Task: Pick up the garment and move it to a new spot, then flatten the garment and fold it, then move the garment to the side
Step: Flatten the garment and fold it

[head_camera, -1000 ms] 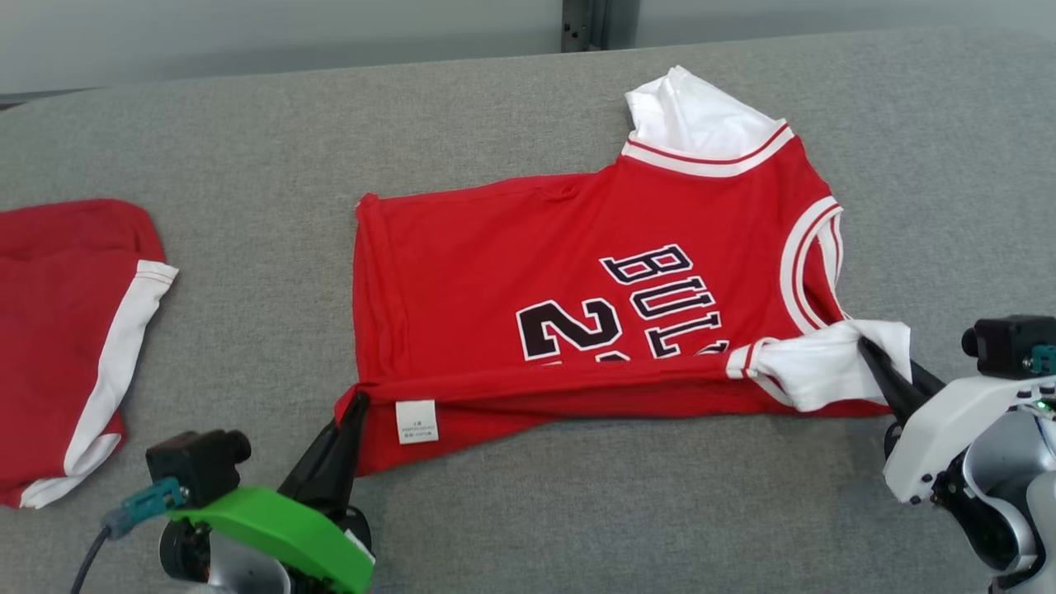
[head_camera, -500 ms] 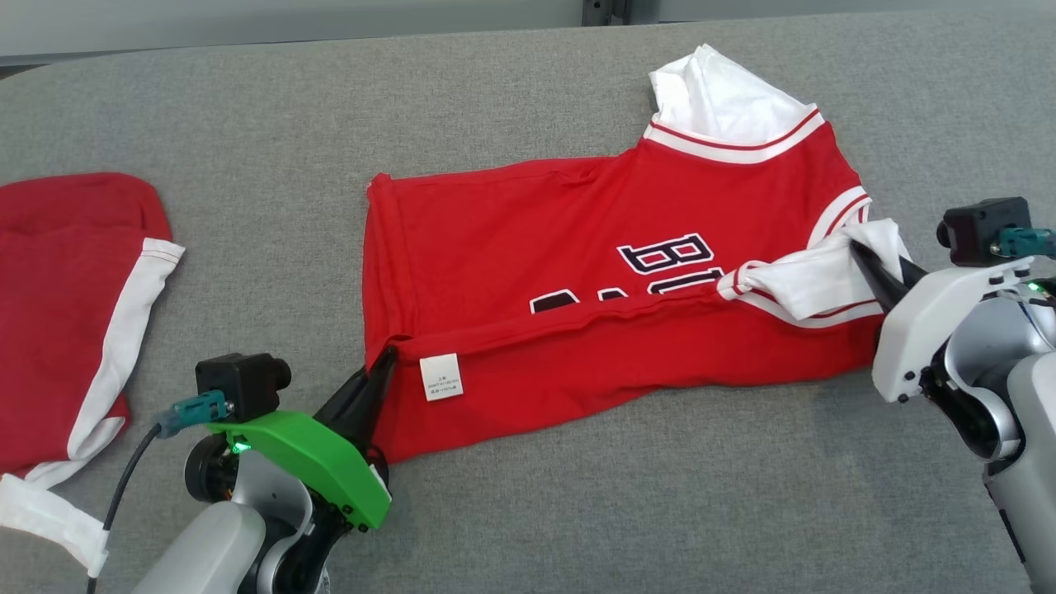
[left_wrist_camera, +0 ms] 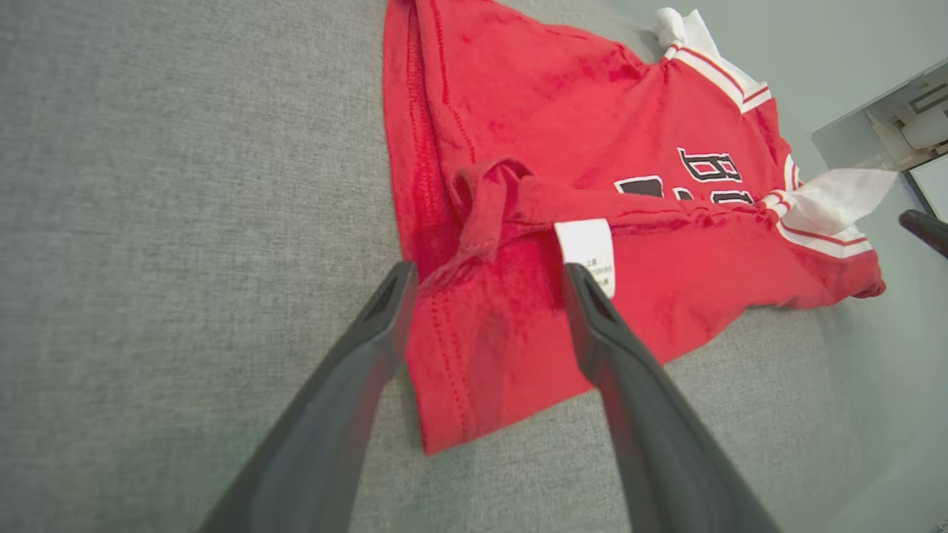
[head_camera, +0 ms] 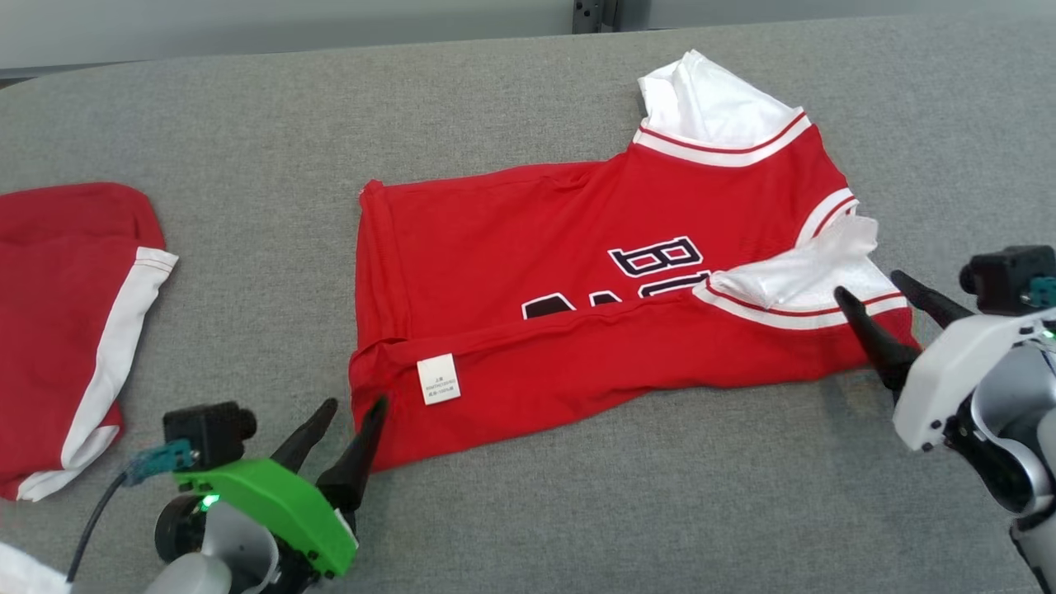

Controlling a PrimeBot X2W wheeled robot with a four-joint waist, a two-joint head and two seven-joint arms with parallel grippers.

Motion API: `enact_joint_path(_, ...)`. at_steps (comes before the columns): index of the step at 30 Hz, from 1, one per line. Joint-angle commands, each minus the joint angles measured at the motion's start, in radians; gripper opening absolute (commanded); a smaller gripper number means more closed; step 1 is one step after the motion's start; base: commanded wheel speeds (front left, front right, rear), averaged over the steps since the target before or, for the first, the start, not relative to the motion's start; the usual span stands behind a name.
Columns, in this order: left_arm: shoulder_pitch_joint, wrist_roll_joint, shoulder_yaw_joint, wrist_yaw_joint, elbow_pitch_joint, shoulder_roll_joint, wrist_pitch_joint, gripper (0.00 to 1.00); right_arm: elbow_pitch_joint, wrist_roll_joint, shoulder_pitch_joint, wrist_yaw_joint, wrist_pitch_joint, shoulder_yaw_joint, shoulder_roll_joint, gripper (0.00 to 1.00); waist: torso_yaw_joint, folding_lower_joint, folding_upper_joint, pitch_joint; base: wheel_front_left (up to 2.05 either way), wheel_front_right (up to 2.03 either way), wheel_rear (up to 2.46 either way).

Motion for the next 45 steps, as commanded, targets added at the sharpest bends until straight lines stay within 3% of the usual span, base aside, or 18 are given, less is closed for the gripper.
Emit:
enact_joint_path(1,0.041,-0.019,0.018,0.019,-0.030,0.024,-0.008,1.00,-0.028,0.001,0.044,-0.001,0.003,-0.024,-0.018,1.00,-0.009,0.0000,0.0000,0.002,0.00,0.00,0.00)
enact_joint_path(5,0.130,-0.054,0.036,0.047,-0.115,0.049,-0.004,1.00,-0.103,-0.004,0.138,0.000,0.044,-0.098,-0.039,1.00,-0.014,0.0000,0.0000,0.024,0.00,0.00,0.00)
enact_joint_path(10,0.129,-0.079,0.033,0.049,-0.137,0.031,0.008,1.00,-0.121,-0.044,0.166,0.000,0.089,-0.141,-0.037,1.00,-0.012,0.0000,0.0000,0.059,0.00,0.00,0.00)
enact_joint_path(15,0.087,-0.081,0.020,0.030,-0.119,0.017,0.029,1.00,-0.096,-0.082,0.114,0.000,0.113,-0.117,-0.036,1.00,-0.001,0.0000,0.0000,0.086,0.00,0.00,0.00)
enact_joint_path(26,0.049,-0.086,-0.022,-0.020,-0.055,-0.014,0.055,1.00,-0.057,-0.048,0.090,0.000,0.163,-0.074,-0.048,1.00,0.020,0.0000,0.0000,0.101,0.00,0.00,0.00)
enact_joint_path(28,0.047,-0.085,-0.023,-0.024,-0.047,-0.016,0.053,0.47,-0.054,-0.043,0.094,0.000,0.169,-0.071,-0.052,1.00,0.018,0.0000,0.0000,0.102,0.00,0.00,0.00)
enact_joint_path(30,0.044,-0.082,-0.027,-0.027,-0.040,-0.014,0.056,0.30,-0.051,-0.034,0.096,0.000,0.176,-0.062,-0.055,1.00,0.016,0.0000,0.0000,0.102,0.00,0.00,0.00)
enact_joint_path(31,0.043,-0.081,-0.028,-0.028,-0.038,-0.013,0.057,0.25,-0.051,-0.031,0.094,0.000,0.178,-0.059,-0.059,1.00,0.014,0.0000,0.0000,0.103,0.00,0.00,0.00)
enact_joint_path(34,0.033,-0.067,-0.033,-0.027,-0.028,-0.005,0.064,0.40,-0.050,-0.027,0.089,0.000,0.185,-0.052,-0.061,1.00,0.011,0.0000,0.0000,0.108,0.00,0.00,0.00)
enact_joint_path(36,0.028,-0.061,-0.041,-0.028,-0.016,-0.003,0.068,0.43,-0.048,-0.024,0.085,0.000,0.189,-0.049,-0.058,1.00,0.010,0.0000,0.0000,0.113,0.00,0.00,0.00)
enact_joint_path(39,0.018,-0.055,-0.049,-0.030,0.006,-0.007,0.072,0.33,-0.043,-0.015,0.076,0.000,0.192,-0.036,-0.060,1.00,0.009,0.0000,0.0000,0.120,0.00,0.00,0.00)
enact_joint_path(40,0.013,-0.052,-0.052,-0.033,0.012,-0.010,0.073,0.10,-0.041,-0.013,0.073,0.000,0.192,-0.032,-0.060,1.00,0.009,0.0000,0.0000,0.123,0.00,0.00,0.00)
enact_joint_path(41,0.009,-0.051,-0.055,-0.036,0.018,-0.012,0.076,0.00,-0.039,-0.011,0.070,0.000,0.191,-0.028,-0.060,0.78,0.009,0.0000,0.0000,0.126,0.00,0.00,0.00)
enact_joint_path(43,0.001,-0.049,-0.066,-0.045,0.029,-0.015,0.085,0.00,-0.038,-0.005,0.064,0.000,0.190,-0.016,-0.059,0.11,0.008,0.0000,0.0000,0.129,0.00,0.00,0.00)
enact_joint_path(44,-0.002,-0.046,-0.069,-0.048,0.035,-0.015,0.084,0.00,-0.036,-0.004,0.059,0.000,0.187,-0.011,-0.060,0.00,0.007,0.0000,0.0000,0.131,0.00,0.00,0.00)
enact_joint_path(45,-0.004,-0.042,-0.071,-0.051,0.041,-0.012,0.085,0.00,-0.034,-0.002,0.053,0.000,0.186,-0.004,-0.062,0.00,0.006,0.0000,0.0000,0.131,0.00,0.00,0.00)
